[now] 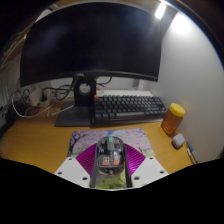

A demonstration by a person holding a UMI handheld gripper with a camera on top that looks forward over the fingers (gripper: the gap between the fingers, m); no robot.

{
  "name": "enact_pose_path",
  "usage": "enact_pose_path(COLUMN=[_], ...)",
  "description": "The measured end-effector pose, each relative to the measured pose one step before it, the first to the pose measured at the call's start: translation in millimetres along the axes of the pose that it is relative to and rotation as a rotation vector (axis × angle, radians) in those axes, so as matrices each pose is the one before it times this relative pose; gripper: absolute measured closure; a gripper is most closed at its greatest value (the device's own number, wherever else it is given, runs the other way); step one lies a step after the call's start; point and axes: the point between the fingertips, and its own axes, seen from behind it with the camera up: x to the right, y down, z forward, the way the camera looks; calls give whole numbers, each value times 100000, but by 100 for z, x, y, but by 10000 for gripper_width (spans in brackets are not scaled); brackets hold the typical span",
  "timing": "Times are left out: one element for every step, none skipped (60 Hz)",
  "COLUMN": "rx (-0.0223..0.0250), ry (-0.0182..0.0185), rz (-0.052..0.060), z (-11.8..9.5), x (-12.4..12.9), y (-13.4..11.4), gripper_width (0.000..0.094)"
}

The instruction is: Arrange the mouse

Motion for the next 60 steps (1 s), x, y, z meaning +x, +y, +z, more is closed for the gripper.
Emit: enact_pose_path(rx=[-622, -584, -570, -519, -573, -408, -256, -274, -356, -337, -322, -299, -329, -299, -263, -308, -367, 803, 686, 292, 80, 107, 206, 116, -46, 125, -234, -305, -332, -251, -176, -153, -166, 17, -29, 109, 135, 15, -78, -451, -547, -400, -223, -207, -262, -306, -236, -201, -113, -221, -240, -358, -342, -416, -244, -191, -172, -86, -88, -132], ry=[-357, -375, -449, -460, -533, -579, -444, -770, -790, -667, -541, -407, -248, -153, 8, 85, -27, -159, -86, 75, -53, -120, -254, -316, -327, -268, -382, -288, -388, -130, 306, 462, 829, 732, 552, 397, 234, 326, -4, -56, 156, -49, -209, -382, -365, -182, -14, -28, -158, -265, -242, -153, -126, -241, -445, -535, -515, -516, -451, -388], rz=[-109, 257, 528, 560, 519, 580, 771, 746, 369, 137, 43, -17, -108, -244, -60, -52, -19, -204, -304, -220, 80, 215, 279, 248, 121, -22, -111, -160, -261, -313, -338, -542, -299, -309, -196, -33, 153, 239, 165, 153, 353, 432, 402, 220, 115, 47, 69, 43, -97, -234, -217, -161, -30, -149, -251, -312, -250, -186, -105, -16], z=[282, 270, 245, 212, 167, 169, 183, 80, 97, 96, 85, 72, 58, 43, 96, 48, 22, -21, -20, -1, 1, -37, -6, -9, -10, 44, -32, -66, -125, -135, -166, -211, -255, -301, -409, -492, -573, -652, -670, -789, -865, -884, -968, -1013, -1071, -1089, -1091, -1131, -1074, -1097, -1070, -1074, -1037, -956, -917, -913, -888, -824, -769, -731], x=[187, 155, 139, 73, 67, 41, -69, -77, -70, -89, -54, -55, -28, -11, -70, 39, 36, 7, 3, 37, 16, -2, -26, -34, -23, -57, -51, -48, -72, -24, 58, 121, 188, 138, 125, 107, 55, 30, 128, -60, -66, -94, -159, -192, -190, -157, -163, -200, -206, -243, -254, -237, -245, -334, -406, -384, -379, -381, -393, -389], y=[379, 340, 341, 319, 281, 244, 199, 187, 190, 195, 178, 193, 186, 199, 225, 203, 220, -78, -50, 3, 47, 10, 3, 22, 28, 19, 59, 30, 21, -4, -38, -44, -78, -112, -159, -204, -231, -217, -204, -133, -113, -99, -139, -141, -86, -47, -47, -38, -19, 15, 55, 78, 105, 148, 94, 109, 102, 108, 138, 151], gripper_width=[525, 525, 526, 525, 524, 524, 523, 522, 522, 521, 519, 514, 509, 499, 493, 492, 489, 489, 487, 483, 478, 469, 455, 440, 426, 387, 334, 278, 223, 167, 112, 57, 85, 98, 92, 81, 73, 75, 77, 78, 77, 75, 74, 74, 74, 75, 75, 76, 75, 74, 74, 74, 74, 73, 75, 75, 76, 76, 77, 78])
